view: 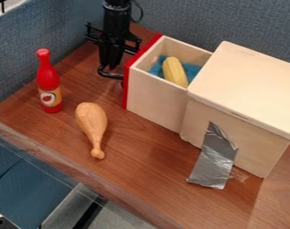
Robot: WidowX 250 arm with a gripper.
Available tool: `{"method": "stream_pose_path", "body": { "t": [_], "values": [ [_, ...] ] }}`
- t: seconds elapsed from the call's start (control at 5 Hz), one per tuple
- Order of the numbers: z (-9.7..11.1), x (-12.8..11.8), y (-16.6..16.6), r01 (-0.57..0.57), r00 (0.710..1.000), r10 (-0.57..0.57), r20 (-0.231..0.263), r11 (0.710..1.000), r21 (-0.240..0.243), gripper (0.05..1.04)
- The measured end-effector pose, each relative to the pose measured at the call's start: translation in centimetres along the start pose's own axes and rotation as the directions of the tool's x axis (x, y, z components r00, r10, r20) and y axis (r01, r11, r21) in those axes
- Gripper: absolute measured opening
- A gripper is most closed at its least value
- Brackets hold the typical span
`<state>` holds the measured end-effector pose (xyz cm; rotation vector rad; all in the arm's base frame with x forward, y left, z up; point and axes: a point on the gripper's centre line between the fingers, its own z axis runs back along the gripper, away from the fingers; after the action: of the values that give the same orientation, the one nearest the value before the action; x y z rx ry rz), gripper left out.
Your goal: Open drawer drawer
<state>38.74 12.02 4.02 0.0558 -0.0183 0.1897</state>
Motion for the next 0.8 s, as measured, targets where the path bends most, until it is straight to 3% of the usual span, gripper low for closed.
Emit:
{"method": "stream_pose_path", "body": {
  "t": [0.2,0.4,0.6,0.8],
  "values": [
    [0.2,0.1,0.4,-0.004,1.0,0.004,0.0,1.0,-0.001,0.17],
    [1.0,0.7,1.2,-0.03,0.999,0.03,0.026,1.0,0.001,0.394],
    [1.0,0.6,1.4,-0.03,0.999,0.03,0.023,1.0,0.002,0.7],
    [1.0,0.6,1.3,-0.032,0.999,0.032,0.02,0.999,-0.009,0.929]
  ]
}}
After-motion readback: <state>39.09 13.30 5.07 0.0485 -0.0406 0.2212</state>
